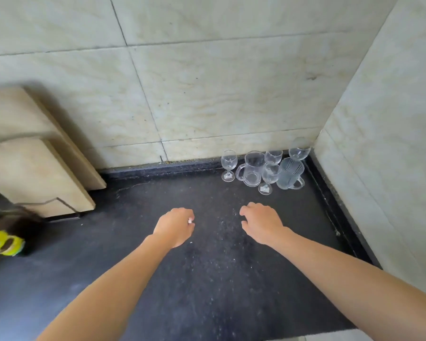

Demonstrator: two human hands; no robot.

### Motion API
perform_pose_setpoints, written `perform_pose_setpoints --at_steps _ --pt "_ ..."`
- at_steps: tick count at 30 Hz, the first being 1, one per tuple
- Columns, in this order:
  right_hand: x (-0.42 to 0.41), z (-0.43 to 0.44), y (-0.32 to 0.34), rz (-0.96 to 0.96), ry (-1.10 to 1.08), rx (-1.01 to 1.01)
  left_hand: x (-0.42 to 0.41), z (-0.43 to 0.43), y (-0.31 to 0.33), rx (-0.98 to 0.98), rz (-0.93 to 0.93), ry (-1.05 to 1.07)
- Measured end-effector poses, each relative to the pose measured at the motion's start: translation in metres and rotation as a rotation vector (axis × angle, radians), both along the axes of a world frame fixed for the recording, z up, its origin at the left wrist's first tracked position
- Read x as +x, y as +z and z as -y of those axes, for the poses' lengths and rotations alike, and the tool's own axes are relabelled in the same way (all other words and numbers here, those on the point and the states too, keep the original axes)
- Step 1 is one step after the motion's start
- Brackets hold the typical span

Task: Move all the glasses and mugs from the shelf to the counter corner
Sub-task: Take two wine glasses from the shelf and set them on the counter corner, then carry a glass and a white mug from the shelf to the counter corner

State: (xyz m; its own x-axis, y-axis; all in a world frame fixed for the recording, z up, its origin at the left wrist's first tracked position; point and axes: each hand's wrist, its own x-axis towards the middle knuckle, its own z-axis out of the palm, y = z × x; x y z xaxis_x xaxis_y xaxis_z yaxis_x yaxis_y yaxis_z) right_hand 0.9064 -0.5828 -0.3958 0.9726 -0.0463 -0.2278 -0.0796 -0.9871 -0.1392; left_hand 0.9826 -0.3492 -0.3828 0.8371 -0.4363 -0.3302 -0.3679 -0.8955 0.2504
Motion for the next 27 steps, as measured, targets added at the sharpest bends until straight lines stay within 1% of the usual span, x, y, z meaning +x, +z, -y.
perform_pose_setpoints --at_steps 2,6,11,14,18,22,27 --pt "-0.006 -0.025 0.012 0.023 0.147 -0.044 -0.038 -0.032 0.014 0.048 0.062 0.044" --pt "-0.028 -0.095 0.041 0.078 0.383 -0.043 -0.128 -0.107 0.041 0.077 0.135 0.244" --pt "-0.075 -0.221 0.082 0.132 0.678 0.024 -0.252 -0.210 0.085 0.172 0.178 0.503" --pt "-0.119 -0.302 0.107 0.163 0.867 0.046 -0.336 -0.271 0.111 0.208 0.257 0.692" --pt "-0.200 -0.408 0.135 0.221 1.117 0.068 -0.460 -0.337 0.134 0.243 0.298 0.915" --pt "-0.302 -0.505 0.151 0.305 1.334 0.089 -0.593 -0.395 0.144 0.278 0.343 1.107" --pt "-0.441 -0.616 0.162 0.345 1.522 0.170 -0.761 -0.461 0.152 0.328 0.336 1.308"
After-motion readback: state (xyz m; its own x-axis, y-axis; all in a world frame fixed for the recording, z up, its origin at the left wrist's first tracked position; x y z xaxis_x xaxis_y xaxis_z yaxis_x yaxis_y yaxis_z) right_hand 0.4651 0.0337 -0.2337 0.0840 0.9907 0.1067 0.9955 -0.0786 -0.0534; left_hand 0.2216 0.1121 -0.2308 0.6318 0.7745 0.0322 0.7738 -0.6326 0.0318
